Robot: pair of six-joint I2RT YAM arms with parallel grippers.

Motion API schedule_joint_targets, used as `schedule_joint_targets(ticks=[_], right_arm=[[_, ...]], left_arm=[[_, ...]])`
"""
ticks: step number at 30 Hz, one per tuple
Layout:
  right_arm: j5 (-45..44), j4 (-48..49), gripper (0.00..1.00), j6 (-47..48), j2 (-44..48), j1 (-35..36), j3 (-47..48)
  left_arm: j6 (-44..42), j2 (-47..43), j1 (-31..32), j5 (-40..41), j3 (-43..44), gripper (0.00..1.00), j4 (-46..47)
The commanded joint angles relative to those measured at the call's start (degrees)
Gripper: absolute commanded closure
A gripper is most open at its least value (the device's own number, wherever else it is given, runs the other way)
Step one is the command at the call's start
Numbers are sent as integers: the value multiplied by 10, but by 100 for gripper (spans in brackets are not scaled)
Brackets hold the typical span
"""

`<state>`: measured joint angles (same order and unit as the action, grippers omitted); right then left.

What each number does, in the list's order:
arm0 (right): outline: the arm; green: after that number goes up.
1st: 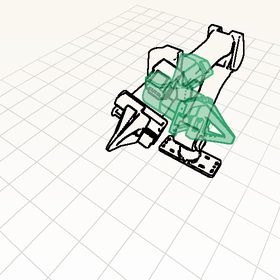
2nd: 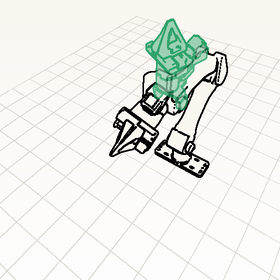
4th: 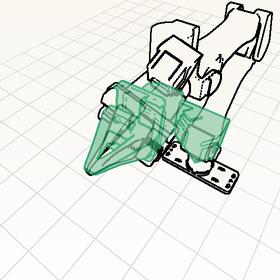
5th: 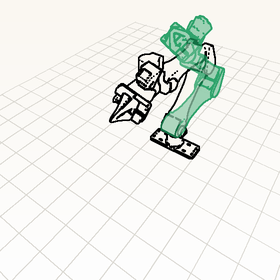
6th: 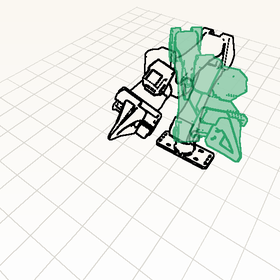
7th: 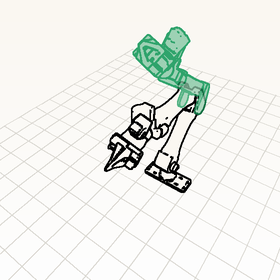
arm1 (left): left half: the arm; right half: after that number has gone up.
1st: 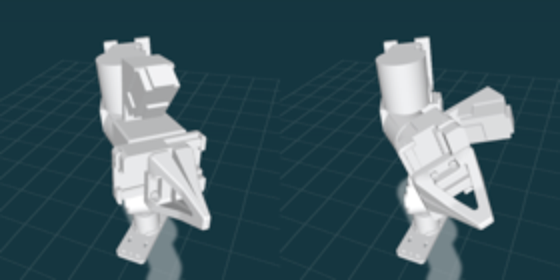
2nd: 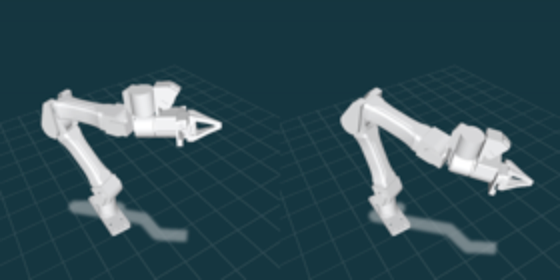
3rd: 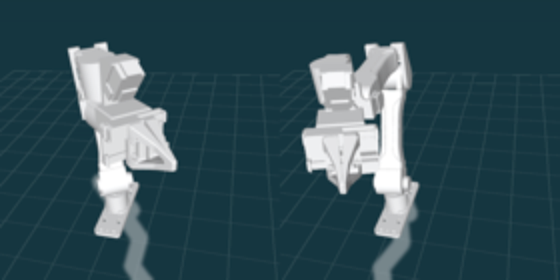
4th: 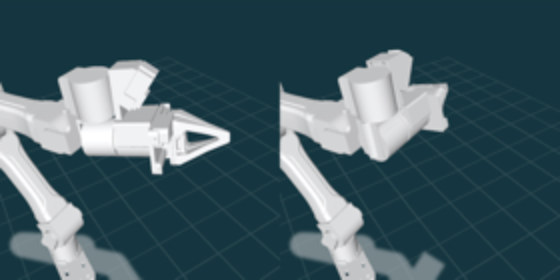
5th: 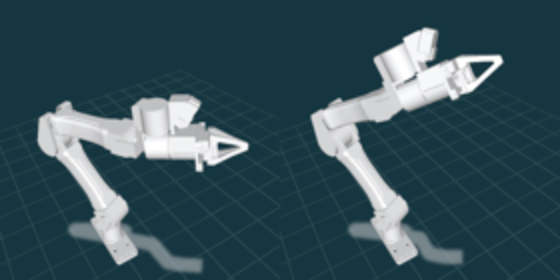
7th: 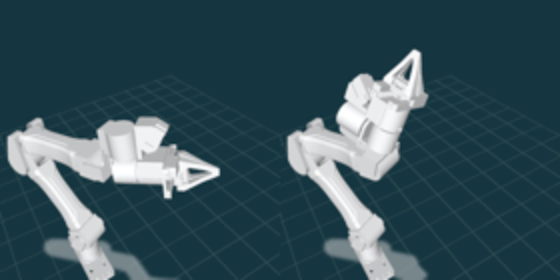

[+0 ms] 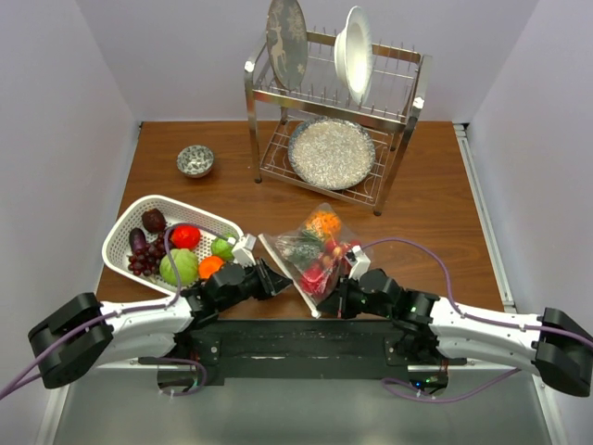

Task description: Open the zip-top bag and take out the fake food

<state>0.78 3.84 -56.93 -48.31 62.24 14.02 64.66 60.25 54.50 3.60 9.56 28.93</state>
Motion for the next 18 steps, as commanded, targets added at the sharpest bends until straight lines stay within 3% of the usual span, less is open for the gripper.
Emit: schedule_joint_targets(ticks=[1, 7, 14, 18], right_arm=[[-5, -17, 100, 8, 9, 3, 24], [-7, 12, 100, -10, -16, 3, 46], [5, 49, 100, -27, -50, 3, 46], [13, 62, 100, -35, -63, 3, 44]], left_arm=[[-57, -10, 2, -23, 27, 82, -30], [-21, 14, 118, -3, 20, 53, -24], [42, 69, 159, 10, -34, 50, 152], [35, 92, 160, 12, -29, 50, 188]])
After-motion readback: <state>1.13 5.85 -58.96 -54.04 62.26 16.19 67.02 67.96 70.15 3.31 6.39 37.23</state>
